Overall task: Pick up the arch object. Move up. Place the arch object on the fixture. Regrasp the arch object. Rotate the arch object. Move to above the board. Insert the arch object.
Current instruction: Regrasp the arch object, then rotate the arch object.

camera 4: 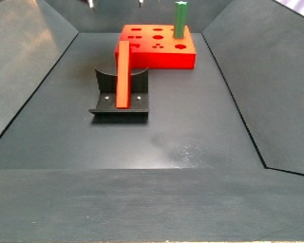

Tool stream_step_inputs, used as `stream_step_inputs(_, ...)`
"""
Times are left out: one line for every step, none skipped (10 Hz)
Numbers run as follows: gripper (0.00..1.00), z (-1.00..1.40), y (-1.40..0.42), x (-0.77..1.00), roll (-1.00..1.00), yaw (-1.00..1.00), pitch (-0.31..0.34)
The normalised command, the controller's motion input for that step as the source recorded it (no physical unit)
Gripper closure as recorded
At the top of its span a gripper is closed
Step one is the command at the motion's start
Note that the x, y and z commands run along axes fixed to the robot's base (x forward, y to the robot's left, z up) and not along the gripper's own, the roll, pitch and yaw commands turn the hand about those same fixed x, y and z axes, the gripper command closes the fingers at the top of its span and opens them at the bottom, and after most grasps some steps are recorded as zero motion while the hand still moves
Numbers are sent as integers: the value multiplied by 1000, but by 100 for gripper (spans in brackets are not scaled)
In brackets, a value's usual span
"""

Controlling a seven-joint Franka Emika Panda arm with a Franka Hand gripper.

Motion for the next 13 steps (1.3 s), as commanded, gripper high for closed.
stream_step_inputs(0, -1000, 40, 53, 42, 12, -103)
stream_step_inputs(0, -1000, 39, 55, 43, -1, -101)
stream_step_inputs(0, -1000, 34, 58, 49, -28, -91)
stream_step_inputs(0, -1000, 32, 63, 48, -39, -81)
stream_step_inputs(0, -1000, 28, 67, 48, -43, -63)
stream_step_inputs(0, -896, 24, 64, 50, -45, -51)
stream_step_inputs(0, -609, 12, 59, 52, -43, -23)
stream_step_inputs(0, -442, 5, 60, 52, -36, -8)
stream_step_inputs(0, -276, 0, 64, 57, -24, 6)
stream_step_inputs(0, -175, -3, 68, 56, -16, 15)
stream_step_inputs(100, 0, 0, 0, 0, 0, 0)
stream_step_inputs(100, 1000, 393, -985, 0, 0, 0)
stream_step_inputs(100, 1000, 385, -985, -43, 4, -32)
